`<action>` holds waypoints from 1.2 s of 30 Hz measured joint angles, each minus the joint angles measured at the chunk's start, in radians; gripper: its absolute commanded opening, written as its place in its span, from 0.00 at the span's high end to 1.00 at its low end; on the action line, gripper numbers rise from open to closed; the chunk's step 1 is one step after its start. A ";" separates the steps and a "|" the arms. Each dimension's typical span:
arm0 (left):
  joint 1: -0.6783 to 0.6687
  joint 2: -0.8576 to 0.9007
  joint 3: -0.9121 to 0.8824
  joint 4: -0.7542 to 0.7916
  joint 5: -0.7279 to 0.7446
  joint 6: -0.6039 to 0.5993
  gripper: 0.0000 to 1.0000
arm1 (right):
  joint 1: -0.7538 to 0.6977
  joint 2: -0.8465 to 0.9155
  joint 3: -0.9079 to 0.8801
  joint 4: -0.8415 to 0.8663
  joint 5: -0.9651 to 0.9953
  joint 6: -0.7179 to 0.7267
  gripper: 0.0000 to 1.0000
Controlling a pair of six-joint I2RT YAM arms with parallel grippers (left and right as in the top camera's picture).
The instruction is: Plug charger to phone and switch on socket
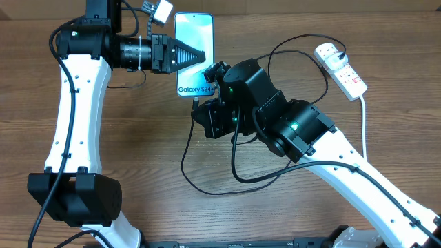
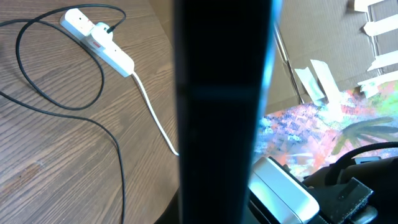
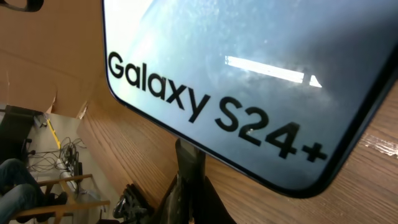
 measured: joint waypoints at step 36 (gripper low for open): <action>0.001 0.000 0.000 -0.063 0.020 0.109 0.96 | 0.000 0.000 0.000 -0.010 0.000 0.000 0.96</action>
